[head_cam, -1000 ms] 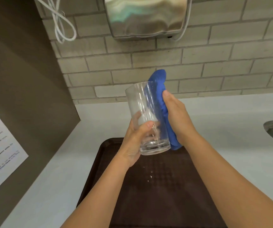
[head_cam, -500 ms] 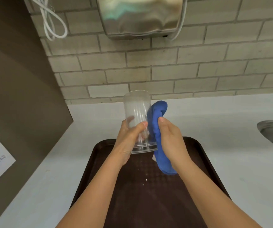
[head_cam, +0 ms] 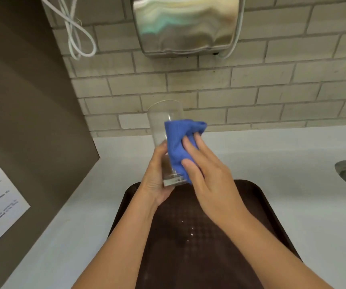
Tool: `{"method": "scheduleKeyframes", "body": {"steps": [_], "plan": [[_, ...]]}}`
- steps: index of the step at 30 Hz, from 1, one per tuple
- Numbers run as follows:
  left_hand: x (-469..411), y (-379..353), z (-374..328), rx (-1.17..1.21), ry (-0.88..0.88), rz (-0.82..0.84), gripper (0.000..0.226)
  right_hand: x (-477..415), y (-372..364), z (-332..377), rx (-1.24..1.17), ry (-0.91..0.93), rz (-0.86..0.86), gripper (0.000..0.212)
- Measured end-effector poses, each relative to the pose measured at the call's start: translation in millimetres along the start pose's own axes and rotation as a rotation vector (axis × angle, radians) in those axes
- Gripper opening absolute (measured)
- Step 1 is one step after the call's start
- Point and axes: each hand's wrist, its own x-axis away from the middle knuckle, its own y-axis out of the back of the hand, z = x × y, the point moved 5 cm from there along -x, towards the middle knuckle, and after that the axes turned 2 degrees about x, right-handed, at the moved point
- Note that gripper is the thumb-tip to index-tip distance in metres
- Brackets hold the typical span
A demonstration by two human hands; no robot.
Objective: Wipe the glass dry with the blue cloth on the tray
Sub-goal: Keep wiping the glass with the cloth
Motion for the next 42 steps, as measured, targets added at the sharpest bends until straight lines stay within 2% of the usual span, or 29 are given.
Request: {"method": "scheduleKeyframes", "body": {"steps": [3,6,8,11,15,18,21,24,26,27,29,30,33,36,38,42], "plan": [[1.8,9.0,-0.4,-0.017,0.009,-0.015,0.030,21.6,-9.8,0.3,-0.025,0.015,0.032,0.042],[5.5,3.1,8.4,0.031,0.036,0.026,0.027,-9.1,0.0,-4.2,-0.126,-0.073,-0.016,0.043],[5.2,-3.2,10.9,0.037,0.023,0.025,0.043,-37.7,9.1,-9.9,-0.188,-0.156,-0.039,0.043],[3.8,-4.7,5.7,-0.042,-0.002,-0.080,0.065,-46.0,9.6,-21.3,-0.291,-0.239,-0.042,0.041],[3.7,7.3,-10.0,-0.253,-0.067,-0.309,0.057,0.4,-12.8,-40.0,-0.463,-0.395,-0.016,0.030],[6.2,2.5,-12.0,-0.437,-0.093,-0.387,0.066,18.8,-22.3,-52.2,-0.652,-0.545,-0.045,0.029],[8.9,-11.4,-4.3,-0.510,-0.043,-0.303,0.078,20.9,-23.3,-54.5,-0.776,-0.596,-0.085,0.053],[12.3,-15.5,0.9,-0.439,0.048,-0.204,0.056,29.4,-25.3,-65.2,-0.978,-0.721,-0.160,0.055],[13.7,-11.8,2.9,-0.391,0.081,-0.165,0.039,34.6,-29.3,-69.0,-1.155,-0.809,-0.135,0.053],[14.7,-10.9,4.1,-0.378,0.090,-0.134,0.039,36.0,-31.8,-69.7,-1.233,-0.835,-0.117,0.053],[15.8,-8.2,6.3,-0.363,0.104,-0.070,0.057,36.9,-35.2,-67.1,-1.367,-0.866,-0.098,0.056],[16.0,-7.5,6.1,-0.349,0.115,-0.034,0.058,37.2,-36.0,-65.4,-1.404,-0.875,-0.090,0.059],[15.3,-7.0,6.8,-0.348,0.144,0.051,0.036,39.3,-34.6,-64.2,-1.378,-0.892,-0.072,0.065],[17.6,-9.8,14.1,-0.320,0.136,-0.004,0.050,42.2,-28.0,-67.7,-1.135,-0.910,-0.090,0.053],[21.5,-15.8,21.8,-0.195,0.116,-0.071,0.051,41.9,-22.5,-67.3,-0.909,-0.895,-0.144,0.045],[25.7,-17.4,31.5,0.028,0.057,-0.210,0.060,38.4,-8.3,-51.9,-0.688,-0.707,-0.288,0.034]]}}
